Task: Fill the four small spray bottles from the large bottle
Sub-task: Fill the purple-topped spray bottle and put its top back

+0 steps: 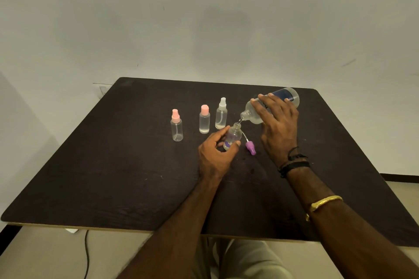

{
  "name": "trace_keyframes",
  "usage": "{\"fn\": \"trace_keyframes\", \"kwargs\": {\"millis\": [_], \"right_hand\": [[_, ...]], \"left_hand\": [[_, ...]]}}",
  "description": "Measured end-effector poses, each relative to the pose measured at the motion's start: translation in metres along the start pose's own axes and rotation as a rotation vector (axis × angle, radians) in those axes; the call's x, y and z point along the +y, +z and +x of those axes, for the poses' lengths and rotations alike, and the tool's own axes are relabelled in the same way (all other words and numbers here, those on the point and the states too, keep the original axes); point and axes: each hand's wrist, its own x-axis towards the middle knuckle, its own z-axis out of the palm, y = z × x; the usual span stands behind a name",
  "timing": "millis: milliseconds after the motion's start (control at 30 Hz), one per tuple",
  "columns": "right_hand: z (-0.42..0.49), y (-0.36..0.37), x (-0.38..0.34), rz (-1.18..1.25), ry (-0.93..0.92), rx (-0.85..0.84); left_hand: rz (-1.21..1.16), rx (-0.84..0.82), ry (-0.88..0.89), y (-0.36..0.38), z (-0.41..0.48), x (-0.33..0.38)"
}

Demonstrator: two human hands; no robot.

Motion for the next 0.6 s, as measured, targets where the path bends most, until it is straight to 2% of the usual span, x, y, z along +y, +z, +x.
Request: {"fn": "trace_keyframes", "kwargs": {"millis": [600], "right_hand": [[0.0004,-0.0018,0.0031,-0.002,-0.005,0.015]], "left_hand": [[0.000,-0.001,-0.005,0.0012,-0.0016,0.0008]]}}
